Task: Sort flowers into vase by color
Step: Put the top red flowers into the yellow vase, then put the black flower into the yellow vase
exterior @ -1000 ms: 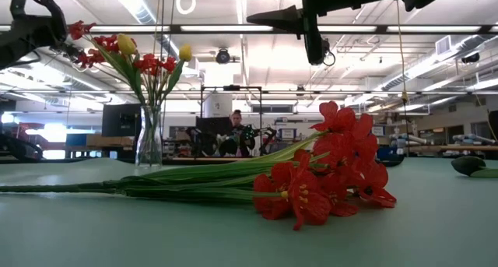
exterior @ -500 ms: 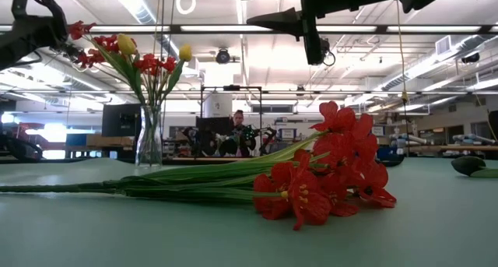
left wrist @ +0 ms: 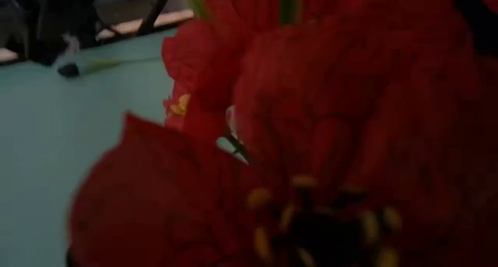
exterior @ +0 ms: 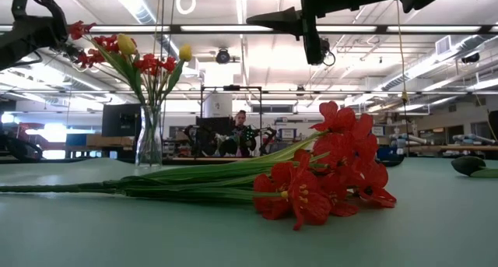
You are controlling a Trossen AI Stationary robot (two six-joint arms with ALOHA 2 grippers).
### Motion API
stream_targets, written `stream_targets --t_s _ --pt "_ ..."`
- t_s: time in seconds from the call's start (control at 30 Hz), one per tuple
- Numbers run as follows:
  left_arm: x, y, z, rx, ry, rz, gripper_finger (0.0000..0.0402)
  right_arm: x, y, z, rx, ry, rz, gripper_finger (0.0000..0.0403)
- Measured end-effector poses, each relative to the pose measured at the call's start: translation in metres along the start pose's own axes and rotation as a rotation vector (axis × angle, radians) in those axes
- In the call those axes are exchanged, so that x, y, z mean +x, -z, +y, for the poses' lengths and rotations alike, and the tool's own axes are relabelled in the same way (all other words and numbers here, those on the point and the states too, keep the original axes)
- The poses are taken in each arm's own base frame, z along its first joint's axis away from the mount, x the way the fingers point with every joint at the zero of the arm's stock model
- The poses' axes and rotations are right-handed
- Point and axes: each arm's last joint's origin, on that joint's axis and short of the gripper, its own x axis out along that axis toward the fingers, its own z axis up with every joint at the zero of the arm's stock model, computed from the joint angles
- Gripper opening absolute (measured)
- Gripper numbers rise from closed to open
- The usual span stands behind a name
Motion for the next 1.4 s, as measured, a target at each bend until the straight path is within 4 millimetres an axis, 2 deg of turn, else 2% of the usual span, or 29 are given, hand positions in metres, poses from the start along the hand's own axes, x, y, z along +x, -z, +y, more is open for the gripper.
stream_targets --t_s 0.43,0.67,0.77,0.93,1.17,1.27,1.4 --pt "0.025 0.053 -0.011 -0.080 -0.036 0.026 0.0010 0.000 0.001 0.000 0.029 -0.015 0.016 0.0162" --pt "0.030 0.064 -0.009 -0.154 -0.076 0.034 0.0022 0.000 0.002 0.000 0.048 -0.014 0.035 0.0185" --pt "0.030 0.063 -0.007 -0.180 -0.094 0.022 0.0049 0.000 0.005 -0.003 0.047 0.017 0.065 0.0199" --pt "0.029 0.063 -0.005 -0.208 -0.091 0.029 0.0119 -0.002 0.016 -0.016 0.091 0.144 0.170 0.0210" --pt "0.015 0.052 0.004 -0.299 -0.047 0.170 0.0224 -0.007 0.025 -0.023 0.162 0.240 0.237 0.0210" --pt "0.007 0.045 0.009 -0.332 -0.044 0.233 0.0247 -0.009 0.029 -0.027 0.208 0.288 0.278 0.0210" --pt "-0.005 0.033 0.018 -0.399 -0.049 0.301 0.0249 -0.014 0.036 -0.035 0.302 0.374 0.368 0.0209"
